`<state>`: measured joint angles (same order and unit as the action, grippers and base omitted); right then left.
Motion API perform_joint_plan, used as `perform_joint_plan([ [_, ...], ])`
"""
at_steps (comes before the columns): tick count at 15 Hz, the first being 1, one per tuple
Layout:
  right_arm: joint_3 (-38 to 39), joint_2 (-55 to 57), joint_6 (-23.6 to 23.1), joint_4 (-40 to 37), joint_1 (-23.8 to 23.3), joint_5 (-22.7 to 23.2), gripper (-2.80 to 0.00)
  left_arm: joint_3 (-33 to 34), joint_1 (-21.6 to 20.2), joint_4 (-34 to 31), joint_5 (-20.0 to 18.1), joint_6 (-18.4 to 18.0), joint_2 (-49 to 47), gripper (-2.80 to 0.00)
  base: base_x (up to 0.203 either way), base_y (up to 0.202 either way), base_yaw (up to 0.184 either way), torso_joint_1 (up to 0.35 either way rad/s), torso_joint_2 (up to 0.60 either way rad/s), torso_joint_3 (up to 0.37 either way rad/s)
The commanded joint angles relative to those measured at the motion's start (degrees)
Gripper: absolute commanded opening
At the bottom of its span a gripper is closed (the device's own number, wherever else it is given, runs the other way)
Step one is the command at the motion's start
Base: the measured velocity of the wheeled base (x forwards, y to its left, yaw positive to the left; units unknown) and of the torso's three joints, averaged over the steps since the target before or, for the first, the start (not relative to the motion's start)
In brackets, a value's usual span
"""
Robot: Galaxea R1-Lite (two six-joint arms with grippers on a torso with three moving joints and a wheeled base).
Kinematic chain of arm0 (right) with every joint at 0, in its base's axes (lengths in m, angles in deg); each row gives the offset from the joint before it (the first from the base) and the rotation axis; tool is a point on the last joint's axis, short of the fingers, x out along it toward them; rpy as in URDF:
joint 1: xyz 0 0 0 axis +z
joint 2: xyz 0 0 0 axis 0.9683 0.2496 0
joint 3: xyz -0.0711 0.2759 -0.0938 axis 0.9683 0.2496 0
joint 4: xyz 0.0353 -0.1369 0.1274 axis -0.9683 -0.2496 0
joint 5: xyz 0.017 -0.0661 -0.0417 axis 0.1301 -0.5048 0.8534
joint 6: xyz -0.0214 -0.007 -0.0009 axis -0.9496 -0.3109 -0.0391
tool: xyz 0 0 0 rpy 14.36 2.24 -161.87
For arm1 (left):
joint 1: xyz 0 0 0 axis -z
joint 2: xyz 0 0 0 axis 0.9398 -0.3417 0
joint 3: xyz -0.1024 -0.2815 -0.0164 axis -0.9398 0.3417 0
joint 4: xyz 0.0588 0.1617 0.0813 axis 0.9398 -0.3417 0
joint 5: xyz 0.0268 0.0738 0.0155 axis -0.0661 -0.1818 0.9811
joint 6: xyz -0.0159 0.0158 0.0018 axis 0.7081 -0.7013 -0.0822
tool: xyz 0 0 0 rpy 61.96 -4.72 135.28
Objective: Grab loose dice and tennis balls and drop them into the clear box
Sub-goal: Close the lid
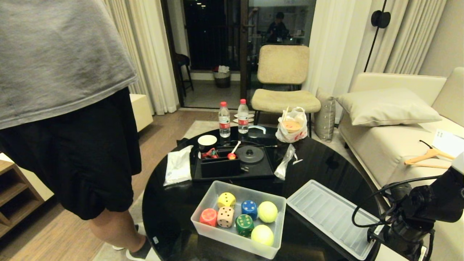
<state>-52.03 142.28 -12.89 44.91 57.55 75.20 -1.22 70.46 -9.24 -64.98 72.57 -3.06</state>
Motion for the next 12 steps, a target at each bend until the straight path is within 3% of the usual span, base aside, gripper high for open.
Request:
perform_joint_plan([
  [1,0.24,0.04,-0.03,-0.04,-0.37,-0.05,0.00,0.09,0.00,0.00,-0.04,0.04,-0.07,-2.80,0.000,0.000,0.000,0.000,0.00,0.000],
  [12,3.59,-2.72,-1.63,0.75,-3.58,0.04,0.00,0.09,-0.01,0.00,-0.01,0.04,-0.07,-2.80,0.000,0.000,0.000,0.000,0.00,0.000],
])
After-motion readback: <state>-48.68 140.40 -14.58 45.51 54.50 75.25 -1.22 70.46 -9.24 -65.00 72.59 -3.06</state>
